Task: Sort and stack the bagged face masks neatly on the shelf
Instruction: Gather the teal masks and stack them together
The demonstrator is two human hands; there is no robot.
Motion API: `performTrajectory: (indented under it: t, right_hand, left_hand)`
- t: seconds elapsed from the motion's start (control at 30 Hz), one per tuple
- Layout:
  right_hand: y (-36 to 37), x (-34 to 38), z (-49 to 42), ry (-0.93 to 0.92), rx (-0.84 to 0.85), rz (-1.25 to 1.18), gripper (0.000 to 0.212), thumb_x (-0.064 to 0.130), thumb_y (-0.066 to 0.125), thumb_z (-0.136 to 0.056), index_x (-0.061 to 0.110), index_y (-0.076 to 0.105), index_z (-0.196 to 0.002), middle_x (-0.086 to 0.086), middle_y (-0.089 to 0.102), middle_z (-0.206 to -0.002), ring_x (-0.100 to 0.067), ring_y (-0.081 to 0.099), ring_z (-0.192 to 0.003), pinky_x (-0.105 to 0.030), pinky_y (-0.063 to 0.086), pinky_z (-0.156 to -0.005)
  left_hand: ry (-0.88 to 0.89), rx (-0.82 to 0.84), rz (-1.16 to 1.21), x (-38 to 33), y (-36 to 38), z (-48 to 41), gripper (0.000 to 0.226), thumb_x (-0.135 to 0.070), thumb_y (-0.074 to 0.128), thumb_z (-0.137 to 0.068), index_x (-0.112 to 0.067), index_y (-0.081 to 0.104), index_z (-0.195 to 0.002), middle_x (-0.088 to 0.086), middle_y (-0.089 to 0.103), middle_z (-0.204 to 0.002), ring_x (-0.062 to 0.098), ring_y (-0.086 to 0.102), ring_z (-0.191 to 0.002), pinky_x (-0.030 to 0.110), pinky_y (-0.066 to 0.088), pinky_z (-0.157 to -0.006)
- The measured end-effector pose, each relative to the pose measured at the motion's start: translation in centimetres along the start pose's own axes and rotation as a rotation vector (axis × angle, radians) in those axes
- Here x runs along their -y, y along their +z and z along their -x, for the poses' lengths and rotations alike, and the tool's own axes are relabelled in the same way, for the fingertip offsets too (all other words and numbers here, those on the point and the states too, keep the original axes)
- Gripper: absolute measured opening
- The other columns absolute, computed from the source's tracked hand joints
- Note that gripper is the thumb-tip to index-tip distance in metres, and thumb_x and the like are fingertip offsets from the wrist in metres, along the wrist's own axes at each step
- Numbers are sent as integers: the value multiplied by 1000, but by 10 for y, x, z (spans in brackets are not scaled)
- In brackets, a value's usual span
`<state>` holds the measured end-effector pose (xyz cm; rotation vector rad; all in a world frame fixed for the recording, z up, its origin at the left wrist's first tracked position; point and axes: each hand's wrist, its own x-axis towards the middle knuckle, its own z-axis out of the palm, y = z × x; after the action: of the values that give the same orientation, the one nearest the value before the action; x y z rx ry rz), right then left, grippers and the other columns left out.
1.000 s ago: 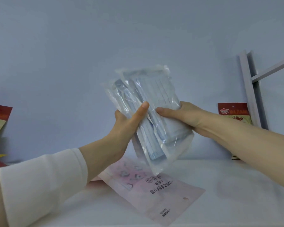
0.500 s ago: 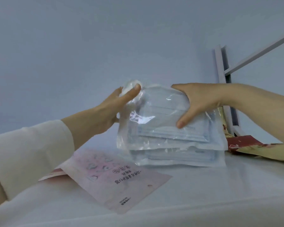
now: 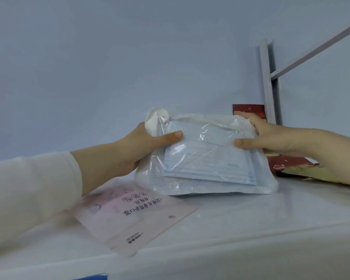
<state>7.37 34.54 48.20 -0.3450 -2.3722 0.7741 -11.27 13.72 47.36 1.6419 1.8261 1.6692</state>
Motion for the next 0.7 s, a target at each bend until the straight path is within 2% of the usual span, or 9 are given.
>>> performTrajectory:
  t: [0.07,0.13,0.2,0.33,0.43,0.53,0.6,0.67,0.7]
  right_hand:
    - [-1,-2,-3,8,-22,-124,109,44,77,-50,45,18,-142,11,28,-148,-15,41,-128,-34,43,-96]
    - [-6,-1,-5,19,-33,-235,105,31,78,-61,48,15,-143,10,29,-149,-19,42,-128,-44,39,-102]
    - [-9,-1,-5,53,-29,-305,96,24,71,-74,49,9,-143,9,27,-150,-20,40,-129,-44,38,-100]
    - [1,1,-6,129,-116,-218,99,55,64,-69,49,0,-144,9,17,-154,-23,32,-136,-43,38,-97]
    - [5,7,-12,96,-235,-211,97,47,66,-78,48,-4,-145,10,8,-156,-24,25,-140,-43,33,-103]
    - [4,8,-13,34,-250,-215,82,34,63,-86,46,8,-146,10,11,-156,-19,20,-141,-36,23,-109]
    - [4,5,-12,25,-201,-148,65,32,57,-91,40,21,-145,10,17,-155,-15,21,-141,-31,21,-109]
    - [4,3,-14,24,-231,-98,57,35,55,-92,35,31,-143,7,24,-153,-15,25,-139,-31,22,-113]
    - [3,1,-16,30,-265,-90,56,38,55,-91,35,34,-142,6,26,-153,-16,28,-138,-32,24,-113]
  left_hand:
    - [1,-12,35,0,3,-2,90,-48,83,-48,-19,52,-127,3,70,-113,20,68,-100,39,53,-90]
    - [-10,-42,70,1,7,-6,108,-54,82,-41,-23,41,-136,-2,67,-118,15,68,-101,35,55,-84]
    - [-66,-37,82,2,13,-6,116,-61,80,-41,-28,32,-141,-4,65,-120,14,68,-99,34,57,-81]
    - [-82,-66,165,2,17,-5,113,-63,81,-47,-32,29,-143,-2,63,-123,19,68,-102,43,53,-89]
    - [-90,-125,222,-7,14,-7,95,-60,76,-63,-30,32,-141,-2,62,-124,21,67,-103,43,54,-85]
    - [-135,-137,145,-9,19,-5,69,-50,69,-79,-25,40,-136,2,65,-118,24,68,-99,45,56,-81]
    - [-185,-151,87,-7,25,-5,70,-49,73,-75,-21,43,-132,5,67,-114,25,69,-94,45,57,-80]
    - [-220,-158,106,-7,30,-8,85,-52,79,-64,-17,44,-133,6,68,-113,25,70,-93,46,57,-80]
    - [-221,-160,124,-7,32,-10,83,-50,80,-64,-14,46,-131,7,68,-112,26,70,-93,46,57,-81]
